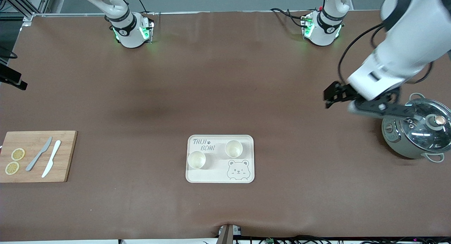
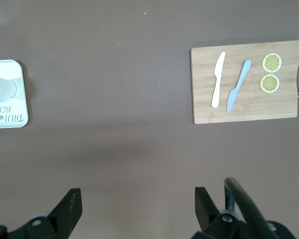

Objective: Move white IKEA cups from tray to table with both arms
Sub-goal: 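Move the left gripper over the white cup on the tray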

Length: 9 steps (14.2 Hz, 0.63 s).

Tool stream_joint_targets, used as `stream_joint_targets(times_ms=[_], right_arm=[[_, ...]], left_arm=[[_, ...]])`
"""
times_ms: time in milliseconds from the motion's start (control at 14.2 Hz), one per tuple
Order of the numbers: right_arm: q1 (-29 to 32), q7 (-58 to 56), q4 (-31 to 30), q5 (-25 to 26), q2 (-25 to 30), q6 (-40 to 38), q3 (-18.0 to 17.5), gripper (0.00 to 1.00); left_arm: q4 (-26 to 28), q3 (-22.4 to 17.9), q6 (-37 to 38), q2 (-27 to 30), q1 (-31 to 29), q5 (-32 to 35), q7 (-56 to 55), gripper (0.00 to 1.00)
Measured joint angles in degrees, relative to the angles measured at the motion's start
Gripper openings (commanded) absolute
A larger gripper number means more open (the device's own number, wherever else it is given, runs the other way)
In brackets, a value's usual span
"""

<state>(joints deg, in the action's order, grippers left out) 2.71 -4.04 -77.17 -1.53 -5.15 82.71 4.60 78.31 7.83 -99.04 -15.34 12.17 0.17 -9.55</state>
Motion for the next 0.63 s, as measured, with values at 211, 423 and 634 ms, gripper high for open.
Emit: stream_joint_targets(times_ms=[211,423,634], right_arm=[[0.0,0.0,0.0,0.0,0.2,0.1,-0.2,1.00],[0.0,0.0,0.0,0.0,0.2,0.3,-0.2,1.00],[-0.1,0.0,-0.3,-0.1,0.0,0.3,-0.4,1.00]], left_arm=[[-4.0,-0.3,-2.4,-8.1,4.2,0.0,-4.0,1.00],[-10.0,-3.9,-2.8,-16.6,11.1,0.0,-7.1,1.00],[-13.4,-10.0,-6.2,-23.5,19.4,0.0,-10.2,1.00]])
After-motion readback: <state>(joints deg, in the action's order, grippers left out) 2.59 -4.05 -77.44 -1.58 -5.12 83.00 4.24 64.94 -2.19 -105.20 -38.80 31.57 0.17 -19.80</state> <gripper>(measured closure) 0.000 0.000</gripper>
